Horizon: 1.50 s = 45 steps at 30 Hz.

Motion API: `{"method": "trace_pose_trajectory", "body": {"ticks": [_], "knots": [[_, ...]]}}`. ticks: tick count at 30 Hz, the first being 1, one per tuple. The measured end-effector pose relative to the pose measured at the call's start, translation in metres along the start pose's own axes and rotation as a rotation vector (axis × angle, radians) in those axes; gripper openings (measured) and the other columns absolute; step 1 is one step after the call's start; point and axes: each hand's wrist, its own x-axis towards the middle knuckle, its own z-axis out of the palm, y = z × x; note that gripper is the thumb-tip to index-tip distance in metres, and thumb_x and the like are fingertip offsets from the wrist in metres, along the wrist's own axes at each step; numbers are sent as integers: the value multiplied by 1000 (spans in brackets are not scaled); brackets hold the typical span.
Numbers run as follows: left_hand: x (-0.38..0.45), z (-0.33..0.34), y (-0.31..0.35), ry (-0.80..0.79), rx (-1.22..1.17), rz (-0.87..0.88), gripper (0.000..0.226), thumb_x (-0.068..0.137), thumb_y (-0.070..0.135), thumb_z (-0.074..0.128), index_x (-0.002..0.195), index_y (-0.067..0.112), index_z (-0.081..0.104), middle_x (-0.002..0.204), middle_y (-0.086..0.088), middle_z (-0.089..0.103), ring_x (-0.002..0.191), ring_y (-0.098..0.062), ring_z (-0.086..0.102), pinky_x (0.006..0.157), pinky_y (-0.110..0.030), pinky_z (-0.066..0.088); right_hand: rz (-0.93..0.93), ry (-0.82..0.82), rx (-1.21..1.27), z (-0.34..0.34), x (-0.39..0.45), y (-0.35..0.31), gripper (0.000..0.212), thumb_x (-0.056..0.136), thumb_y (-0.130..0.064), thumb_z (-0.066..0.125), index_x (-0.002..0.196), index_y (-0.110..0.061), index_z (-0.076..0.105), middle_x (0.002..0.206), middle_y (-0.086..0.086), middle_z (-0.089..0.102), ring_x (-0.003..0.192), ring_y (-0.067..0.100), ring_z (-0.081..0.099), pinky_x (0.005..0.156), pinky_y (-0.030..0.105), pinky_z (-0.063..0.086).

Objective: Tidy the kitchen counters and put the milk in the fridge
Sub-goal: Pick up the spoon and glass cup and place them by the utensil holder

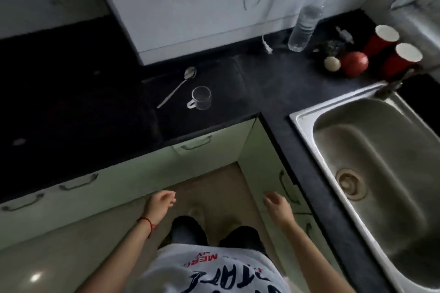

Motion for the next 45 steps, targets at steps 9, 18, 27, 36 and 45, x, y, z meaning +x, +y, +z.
{"method": "trace_pose_trajectory", "body": {"ticks": [9,18,27,36,45], "knots": [[-2,-35,28,105,-126,135,16,89,8,50,93,15,64,79,1,64,87,-24,62,65,-17,42,-301,-63,50,17,44,-114,26,90,-15,54,115,-12,61,107,4,64,98,11,56,72,17,42],[32,-74,118,94,-70,374,16,89,15,53,100,19,63,88,5,65,90,-12,62,74,-16,45,-551,107,59,19,66,-227,47,83,-18,64,128,-19,49,122,-3,57,105,9,56,78,-1,38],[63,-93,142,155,-53,350,21,89,14,52,106,11,64,94,-4,65,91,-16,61,72,-13,44,-606,-40,-374,39,123,-291,80,77,-26,70,142,-19,24,145,6,36,131,23,38,102,40,40],[87,-81,195,251,29,470,20,87,11,56,104,7,65,95,-5,66,83,-7,57,66,-2,44,-581,77,-250,22,119,-272,57,71,-33,72,122,-21,49,125,-3,56,109,18,57,87,33,48],[169,-36,287,262,324,610,28,83,15,60,109,5,61,114,-14,59,110,-27,53,95,-34,43,-513,151,-126,-20,95,-234,61,70,-29,77,123,-26,49,116,-13,55,103,10,58,83,27,49]]}}
